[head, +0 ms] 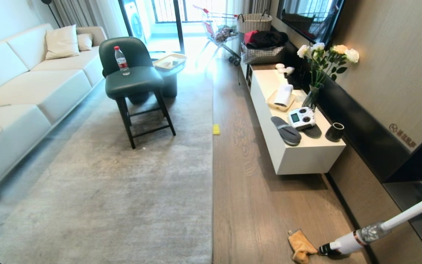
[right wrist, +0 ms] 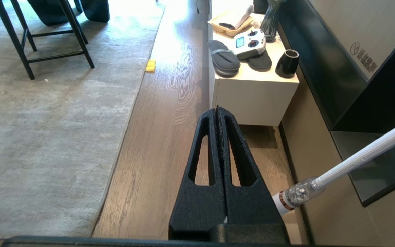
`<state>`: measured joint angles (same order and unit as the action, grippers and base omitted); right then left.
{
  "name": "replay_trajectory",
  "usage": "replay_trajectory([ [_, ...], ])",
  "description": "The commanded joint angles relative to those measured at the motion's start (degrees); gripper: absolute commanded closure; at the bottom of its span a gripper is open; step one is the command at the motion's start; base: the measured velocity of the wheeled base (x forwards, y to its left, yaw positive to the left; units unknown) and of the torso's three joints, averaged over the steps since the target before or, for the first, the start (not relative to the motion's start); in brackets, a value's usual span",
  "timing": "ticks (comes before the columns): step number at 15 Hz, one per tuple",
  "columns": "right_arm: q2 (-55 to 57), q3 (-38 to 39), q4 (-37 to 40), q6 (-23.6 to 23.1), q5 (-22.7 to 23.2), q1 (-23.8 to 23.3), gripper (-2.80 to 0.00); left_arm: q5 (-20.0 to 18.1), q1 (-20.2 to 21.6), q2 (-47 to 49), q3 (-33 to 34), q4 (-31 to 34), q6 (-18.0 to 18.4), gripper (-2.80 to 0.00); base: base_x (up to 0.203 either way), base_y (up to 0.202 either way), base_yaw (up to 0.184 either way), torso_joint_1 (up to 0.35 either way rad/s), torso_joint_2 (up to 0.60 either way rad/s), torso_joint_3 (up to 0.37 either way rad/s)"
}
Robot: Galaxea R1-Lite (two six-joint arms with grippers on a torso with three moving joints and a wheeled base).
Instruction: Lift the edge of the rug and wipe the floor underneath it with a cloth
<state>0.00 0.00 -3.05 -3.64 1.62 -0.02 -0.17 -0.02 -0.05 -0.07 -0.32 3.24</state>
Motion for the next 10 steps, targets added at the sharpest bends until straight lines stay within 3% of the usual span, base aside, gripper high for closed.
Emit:
replay_trajectory([
  [1, 0.0, 0.0, 0.0, -0.1, 0.0, 0.0, 0.00, 0.0, 0.0, 0.0, 0.0, 0.0, 0.0, 0.00, 0.000, 0.000, 0.000, 0.227, -0.58, -0.361],
  [5, 0.0, 0.0, 0.0, -0.1, 0.0, -0.1, 0.00, 0.0, 0.0, 0.0, 0.0, 0.0, 0.0, 0.00, 0.000, 0.000, 0.000, 0.229, -0.57, -0.339],
  [10, 0.0, 0.0, 0.0, -0.1, 0.0, 0.0, 0.00, 0.0, -0.1, 0.0, 0.0, 0.0, 0.0, 0.00, 0.000, 0.000, 0.000, 0.165, -0.38, -0.227],
])
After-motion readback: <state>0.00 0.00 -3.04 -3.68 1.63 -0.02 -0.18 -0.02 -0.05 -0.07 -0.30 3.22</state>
